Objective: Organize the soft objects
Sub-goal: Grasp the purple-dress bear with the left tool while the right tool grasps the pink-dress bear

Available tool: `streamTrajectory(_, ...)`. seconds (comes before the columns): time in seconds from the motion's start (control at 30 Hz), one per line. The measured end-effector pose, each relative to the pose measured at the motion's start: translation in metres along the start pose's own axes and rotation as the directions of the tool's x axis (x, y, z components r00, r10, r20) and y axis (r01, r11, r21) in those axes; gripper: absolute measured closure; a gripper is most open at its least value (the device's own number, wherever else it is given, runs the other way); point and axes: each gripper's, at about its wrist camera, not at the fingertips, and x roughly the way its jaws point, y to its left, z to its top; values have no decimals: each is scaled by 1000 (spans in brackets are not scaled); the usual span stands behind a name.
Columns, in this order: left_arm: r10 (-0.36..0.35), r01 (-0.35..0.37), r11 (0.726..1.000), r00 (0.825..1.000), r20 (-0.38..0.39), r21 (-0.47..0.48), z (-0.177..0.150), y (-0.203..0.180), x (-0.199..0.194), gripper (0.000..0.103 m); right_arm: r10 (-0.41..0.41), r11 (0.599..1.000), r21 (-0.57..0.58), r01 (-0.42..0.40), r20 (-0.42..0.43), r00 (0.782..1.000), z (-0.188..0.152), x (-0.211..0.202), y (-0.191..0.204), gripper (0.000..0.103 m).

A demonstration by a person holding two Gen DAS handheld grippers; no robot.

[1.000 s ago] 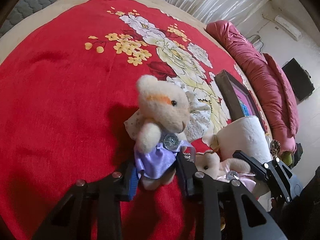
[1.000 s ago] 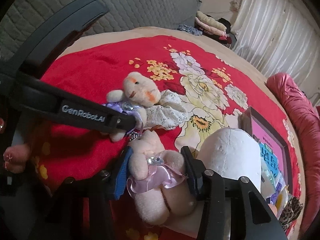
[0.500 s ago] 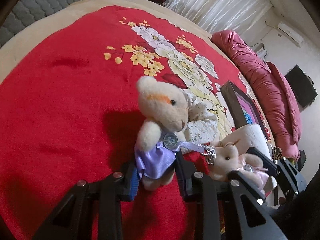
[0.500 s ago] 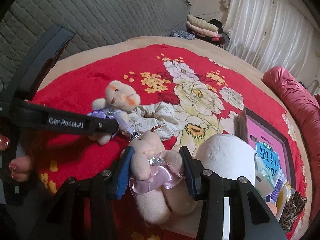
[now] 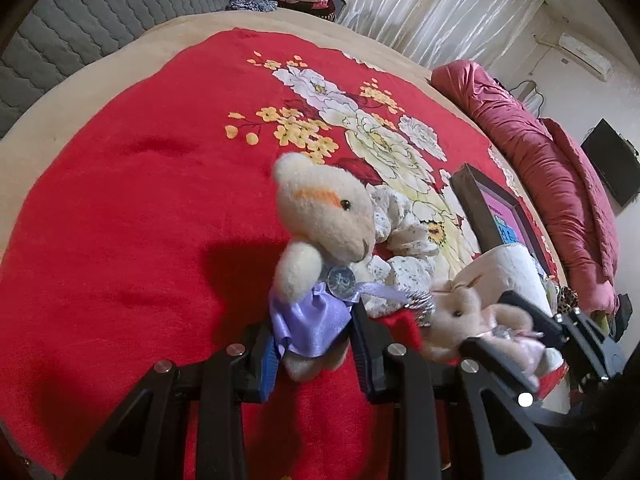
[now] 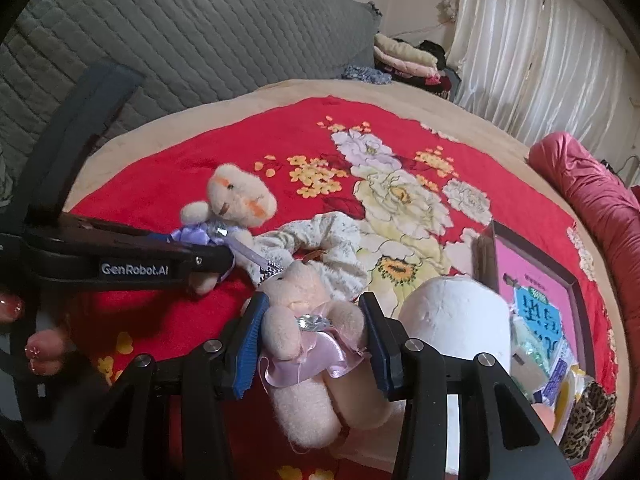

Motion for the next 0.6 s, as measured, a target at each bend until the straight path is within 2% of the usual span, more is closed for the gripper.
streamTrajectory(0.33,4,-4,999,1000,5,-35,0,11,-4,71,62,997,-27,-66,-102,993,-14,27,16,55)
streamTrajectory(0.4,2,-2,999,1000,2,-34,-1,11,-3,71,53,997,-50,-59,-104,993,-15,29,20,49)
streamTrajectory(0.5,-3,3,1000,1000,-1,-29,0,9,-2,71,84,994,-64,-93,-130,988,-17,35,25,45)
streamTrajectory(0.6,-4,4,1000,1000,-2,-30,0,10,-1,71,77,991,-95,-94,-162,984,-20,43,32,44)
